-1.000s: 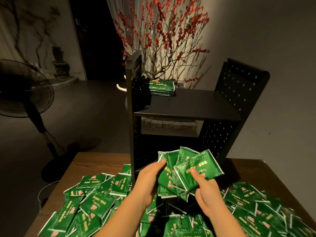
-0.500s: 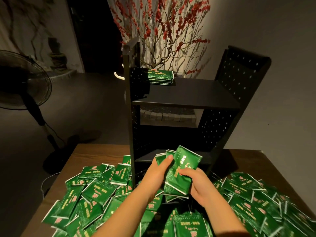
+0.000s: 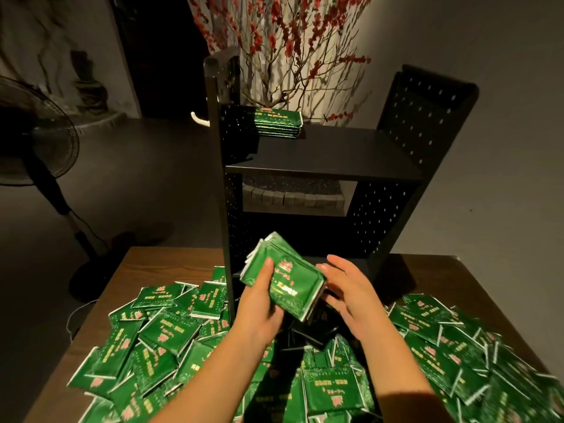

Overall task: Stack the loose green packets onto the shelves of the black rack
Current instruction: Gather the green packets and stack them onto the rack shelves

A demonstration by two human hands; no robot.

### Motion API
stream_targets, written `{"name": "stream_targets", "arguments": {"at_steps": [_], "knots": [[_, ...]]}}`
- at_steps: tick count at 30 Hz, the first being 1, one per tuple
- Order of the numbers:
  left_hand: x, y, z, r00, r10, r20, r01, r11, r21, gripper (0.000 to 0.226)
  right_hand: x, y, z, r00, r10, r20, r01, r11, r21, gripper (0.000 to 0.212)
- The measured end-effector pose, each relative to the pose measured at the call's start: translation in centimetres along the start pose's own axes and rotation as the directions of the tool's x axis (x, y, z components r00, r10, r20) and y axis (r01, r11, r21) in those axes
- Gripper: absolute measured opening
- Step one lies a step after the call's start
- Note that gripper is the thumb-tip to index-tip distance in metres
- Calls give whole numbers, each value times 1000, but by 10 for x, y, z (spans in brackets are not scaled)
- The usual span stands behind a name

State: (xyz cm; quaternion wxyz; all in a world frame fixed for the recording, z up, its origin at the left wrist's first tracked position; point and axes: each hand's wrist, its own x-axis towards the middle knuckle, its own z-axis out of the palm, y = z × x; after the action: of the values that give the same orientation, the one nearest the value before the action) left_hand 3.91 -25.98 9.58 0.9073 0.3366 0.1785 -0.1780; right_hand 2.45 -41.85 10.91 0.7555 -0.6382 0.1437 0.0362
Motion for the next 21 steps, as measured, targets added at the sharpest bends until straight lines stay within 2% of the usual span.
{"name": "stream_targets", "arguments": {"at_steps": [2, 4, 7, 9, 11, 12, 14, 15, 17, 18, 19, 21], "knots": [[0, -2, 5, 999, 31, 7, -31, 997, -74, 50, -6, 11, 6, 1000, 15, 7, -16, 993, 115, 85], [-1, -9, 10, 999, 25, 37, -21, 993, -117, 64, -10, 23, 23, 999, 10, 51, -16, 993, 119, 90], [-4, -20, 15, 989, -47, 138, 71, 982, -177, 66, -10, 31, 40, 1000, -17, -6, 17, 992, 124, 68], [-4, -16, 16, 992, -27, 127, 49, 983, -176, 64, -7, 31, 35, 998, -56, -38, 59, 995, 85, 46], [0, -7, 11, 996, 23, 91, -16, 998, -67, 54, -1, 26, 19, 994, -107, -23, 107, 994, 7, 38], [3, -1, 8, 992, 93, 83, -99, 992, 76, 48, 1, 21, 11, 991, -135, -18, 133, 989, -57, 39], [9, 11, 1, 957, 249, 152, -290, 868, 404, 49, 7, 9, -4, 980, -199, -18, 193, 966, -173, 47], [11, 18, -1, 932, 285, 226, -363, 765, 533, 55, 10, 3, -9, 974, -228, -12, 219, 948, -232, 51], [12, 29, -3, 873, 308, 377, -485, 481, 730, 63, 11, -9, -15, 963, -267, 32, 261, 900, -350, 56], [10, 32, -3, 849, 307, 431, -521, 342, 782, 63, 8, -15, -15, 958, -280, 66, 283, 873, -398, 56], [6, 34, 0, 828, 302, 473, -548, 252, 797, 61, 4, -21, -14, 951, -294, 95, 306, 852, -426, 56], [-7, 37, 11, 773, 305, 556, -617, 160, 770, 57, -9, -34, -9, 922, -368, 123, 383, 818, -428, 55]]}}
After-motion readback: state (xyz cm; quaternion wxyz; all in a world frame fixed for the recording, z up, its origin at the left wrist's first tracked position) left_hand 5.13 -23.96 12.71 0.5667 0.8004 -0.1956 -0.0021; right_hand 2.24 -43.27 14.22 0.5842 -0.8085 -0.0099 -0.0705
